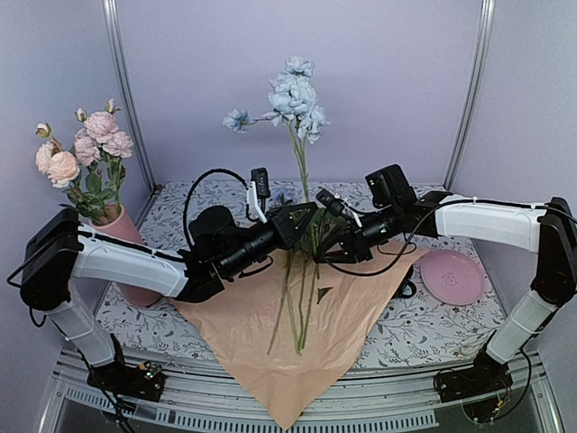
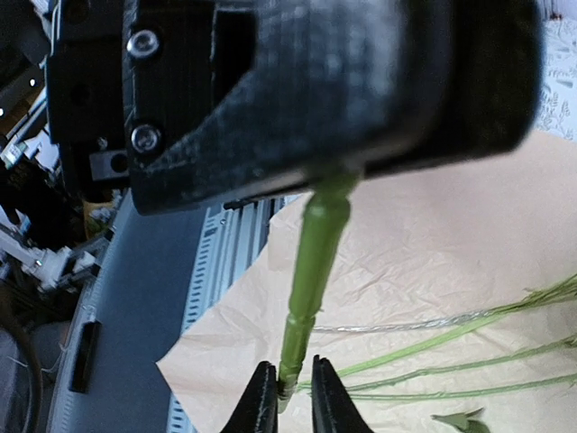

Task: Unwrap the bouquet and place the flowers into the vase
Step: Pass from the left arm to the right

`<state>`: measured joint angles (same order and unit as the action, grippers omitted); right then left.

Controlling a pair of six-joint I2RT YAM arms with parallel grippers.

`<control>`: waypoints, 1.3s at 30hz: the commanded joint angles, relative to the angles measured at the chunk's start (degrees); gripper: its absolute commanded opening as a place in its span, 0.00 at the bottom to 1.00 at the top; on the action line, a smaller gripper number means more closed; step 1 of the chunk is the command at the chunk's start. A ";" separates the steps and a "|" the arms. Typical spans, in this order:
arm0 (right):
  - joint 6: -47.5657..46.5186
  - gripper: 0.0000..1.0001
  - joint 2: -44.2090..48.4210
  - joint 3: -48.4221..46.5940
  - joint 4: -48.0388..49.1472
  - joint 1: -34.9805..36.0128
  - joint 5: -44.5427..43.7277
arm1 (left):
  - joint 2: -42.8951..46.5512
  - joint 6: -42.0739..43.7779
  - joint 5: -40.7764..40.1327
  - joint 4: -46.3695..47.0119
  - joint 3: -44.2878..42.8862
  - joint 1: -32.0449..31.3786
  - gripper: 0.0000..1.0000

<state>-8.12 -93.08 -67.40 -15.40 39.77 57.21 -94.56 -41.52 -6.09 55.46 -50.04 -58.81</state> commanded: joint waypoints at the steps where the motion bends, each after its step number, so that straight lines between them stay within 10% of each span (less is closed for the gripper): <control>1: -0.66 0.10 0.18 -1.51 0.27 0.32 1.73 | -0.19 0.12 0.73 2.97 1.11 0.56 0.00; 11: -6.86 0.00 2.15 0.44 -5.16 0.33 -0.24 | 2.43 1.48 -0.27 1.85 3.58 1.51 0.41; 39: -14.36 0.00 -0.23 1.22 -12.20 2.76 -6.26 | 4.13 -0.58 6.43 -0.10 0.96 8.50 0.45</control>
<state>-20.84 -92.75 -66.85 -27.27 41.67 51.51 -90.24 -41.78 -1.87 54.98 -47.07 -51.29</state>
